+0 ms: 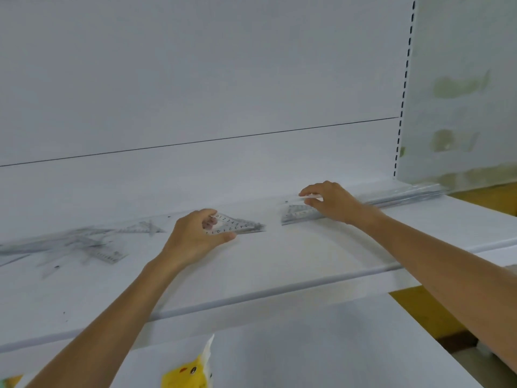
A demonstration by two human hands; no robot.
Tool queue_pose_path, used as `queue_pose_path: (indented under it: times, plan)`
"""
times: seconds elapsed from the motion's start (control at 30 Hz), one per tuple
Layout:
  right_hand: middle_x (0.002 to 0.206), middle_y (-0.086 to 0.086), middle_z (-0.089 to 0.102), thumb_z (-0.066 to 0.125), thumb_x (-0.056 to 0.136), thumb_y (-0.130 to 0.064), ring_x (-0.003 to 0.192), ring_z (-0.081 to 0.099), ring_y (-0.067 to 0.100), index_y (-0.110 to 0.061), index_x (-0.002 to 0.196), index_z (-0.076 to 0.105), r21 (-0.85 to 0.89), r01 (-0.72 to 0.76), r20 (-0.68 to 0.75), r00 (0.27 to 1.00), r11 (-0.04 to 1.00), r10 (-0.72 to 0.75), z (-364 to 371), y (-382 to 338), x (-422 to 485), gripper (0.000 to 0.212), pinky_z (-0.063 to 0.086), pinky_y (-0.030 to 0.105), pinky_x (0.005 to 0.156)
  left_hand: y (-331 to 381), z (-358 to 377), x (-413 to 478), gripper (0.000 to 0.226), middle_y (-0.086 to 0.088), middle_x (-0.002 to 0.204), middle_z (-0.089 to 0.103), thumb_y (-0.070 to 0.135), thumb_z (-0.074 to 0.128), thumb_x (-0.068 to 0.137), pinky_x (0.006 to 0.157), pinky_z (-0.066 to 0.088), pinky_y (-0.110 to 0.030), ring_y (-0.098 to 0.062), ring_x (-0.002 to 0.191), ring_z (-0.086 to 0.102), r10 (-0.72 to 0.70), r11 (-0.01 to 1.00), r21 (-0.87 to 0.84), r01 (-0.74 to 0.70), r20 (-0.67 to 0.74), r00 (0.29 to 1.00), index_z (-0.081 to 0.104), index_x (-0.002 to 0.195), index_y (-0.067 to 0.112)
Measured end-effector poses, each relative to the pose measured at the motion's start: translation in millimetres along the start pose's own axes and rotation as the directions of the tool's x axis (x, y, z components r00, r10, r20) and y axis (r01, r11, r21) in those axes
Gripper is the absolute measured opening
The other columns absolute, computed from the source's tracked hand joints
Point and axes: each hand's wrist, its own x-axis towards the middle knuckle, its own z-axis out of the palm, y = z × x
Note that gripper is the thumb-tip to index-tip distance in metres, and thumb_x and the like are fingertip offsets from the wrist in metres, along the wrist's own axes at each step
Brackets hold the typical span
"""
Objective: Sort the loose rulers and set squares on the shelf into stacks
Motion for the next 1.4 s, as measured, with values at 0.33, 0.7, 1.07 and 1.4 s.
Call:
queue_pose_path:
  times: [0.33,0.7,1.07,1.4]
  plan:
    - [0.125,0.006,0.058,0.037,0.093,-0.012,0.113,0.051,0.022,-0.016,0.12,0.057,0.026,-0.041,-0.035,0.998,0.999,0.042,10.1,-16.4,-4.7,0.034,0.038,0.031,0.092,-17.6,-25.2,-0.6,0.07,0.002,0.107,0.052,0.049,0.076,0.066,0.081,0.037,-0.023,-0.011,0.096,0.051,-0.042,0.986,0.16,0.051,-0.062,0.997,0.053,0.125,0.017]
    - [0.131,0.003,0.047,0.034,0.095,-0.036,0.126,0.036,0.023,-0.022,0.125,0.049,-0.145,0.201,0.238,0.957,0.969,-0.163,61.3,-136.3,-63.2,0.036,0.031,0.039,0.1,-22.5,-1.6,23.1,0.068,-0.005,0.115,0.052,0.049,0.075,0.067,0.082,0.038,-0.024,-0.014,0.099,0.052,-0.153,0.987,0.038,0.159,-0.137,0.979,0.054,0.123,0.017]
    - [0.128,0.0,0.05,0.034,0.094,-0.035,0.119,0.037,0.021,-0.023,0.126,0.05,-0.116,0.2,0.195,0.965,0.973,-0.175,61.9,-136.7,-64.7,0.037,0.031,0.037,0.096,0.2,20.9,50.1,0.061,0.005,0.106,0.054,0.051,0.076,0.064,0.084,0.041,-0.025,-0.01,0.096,0.05,-0.04,0.997,0.068,0.035,0.073,0.997,0.059,0.114,0.022]
    - [0.12,-0.005,0.054,0.036,0.093,-0.037,0.114,0.04,0.017,-0.025,0.121,0.053,-0.085,0.218,0.132,0.97,0.972,-0.206,64.8,-133.4,-64.6,0.035,0.032,0.033,0.092,-0.9,35.2,53.2,0.059,0.007,0.107,0.05,0.052,0.074,0.066,0.097,0.04,-0.034,-0.012,0.107,0.051,-0.021,1.0,-0.024,0.02,-0.058,0.998,0.056,0.116,0.027]
